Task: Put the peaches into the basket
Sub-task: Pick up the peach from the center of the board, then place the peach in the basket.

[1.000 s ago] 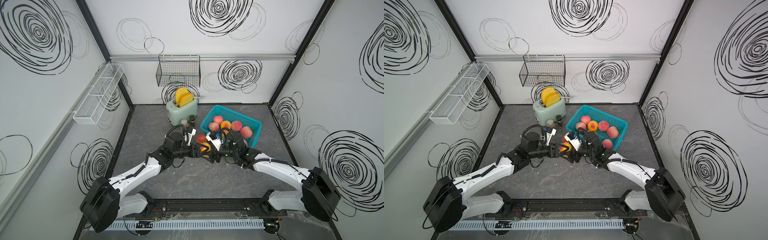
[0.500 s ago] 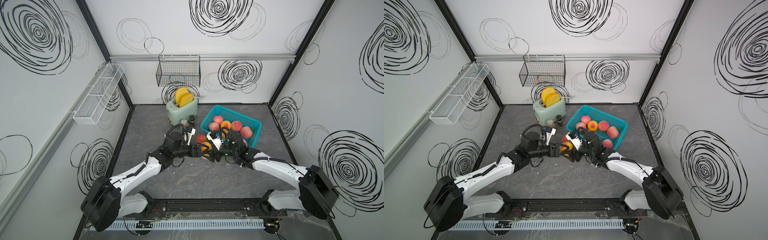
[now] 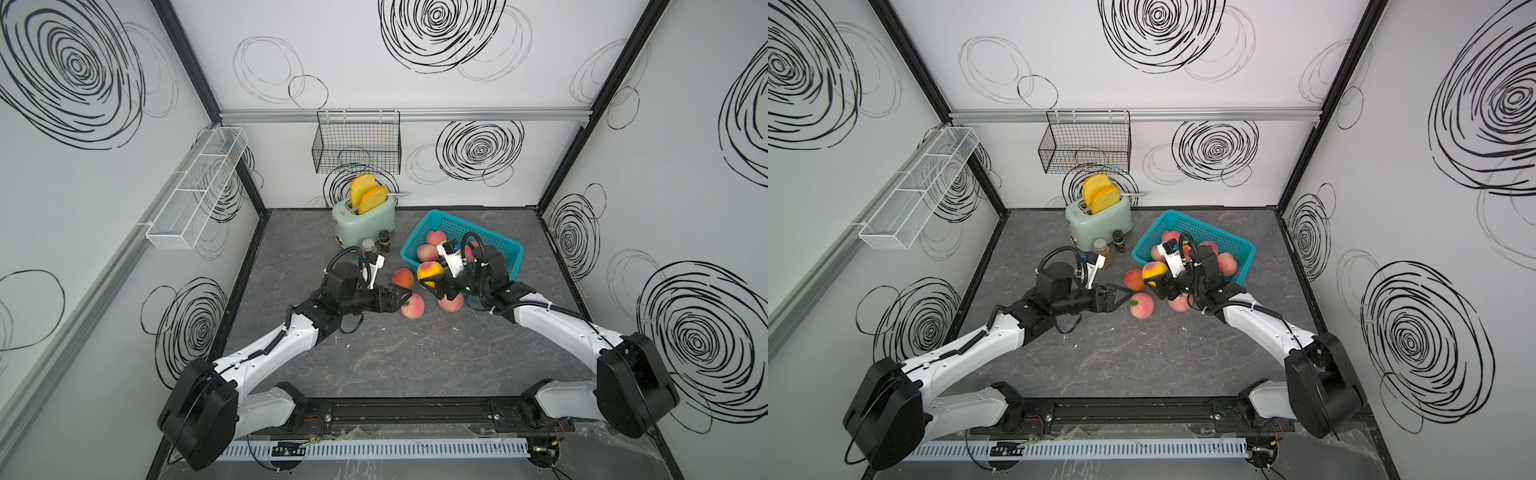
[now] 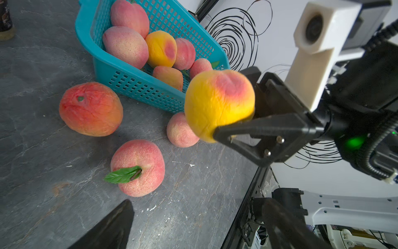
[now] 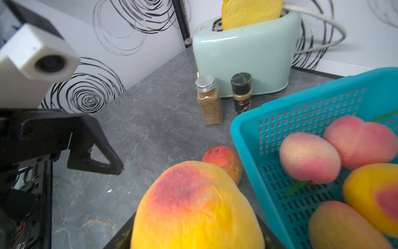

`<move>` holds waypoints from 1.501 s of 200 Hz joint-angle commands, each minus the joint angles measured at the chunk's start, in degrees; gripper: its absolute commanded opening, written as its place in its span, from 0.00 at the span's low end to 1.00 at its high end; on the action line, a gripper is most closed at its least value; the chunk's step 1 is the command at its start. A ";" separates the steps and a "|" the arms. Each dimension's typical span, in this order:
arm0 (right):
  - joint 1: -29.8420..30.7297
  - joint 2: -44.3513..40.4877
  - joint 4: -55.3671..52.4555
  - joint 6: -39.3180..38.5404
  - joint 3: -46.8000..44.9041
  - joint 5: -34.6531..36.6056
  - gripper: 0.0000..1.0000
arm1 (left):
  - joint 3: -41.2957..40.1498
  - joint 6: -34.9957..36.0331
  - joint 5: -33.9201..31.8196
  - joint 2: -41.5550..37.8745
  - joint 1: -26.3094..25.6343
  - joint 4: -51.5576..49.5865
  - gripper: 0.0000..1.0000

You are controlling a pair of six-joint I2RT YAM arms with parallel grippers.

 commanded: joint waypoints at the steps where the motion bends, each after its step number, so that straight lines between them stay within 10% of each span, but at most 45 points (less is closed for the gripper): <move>1: -1.79 0.75 -2.73 -0.19 2.41 0.93 0.58 | -0.74 0.83 -0.90 0.26 0.52 2.48 0.97; 300: -9.30 36.35 -9.48 -7.86 40.13 18.77 0.59 | 9.43 6.89 -8.17 9.73 1.21 1.21 0.97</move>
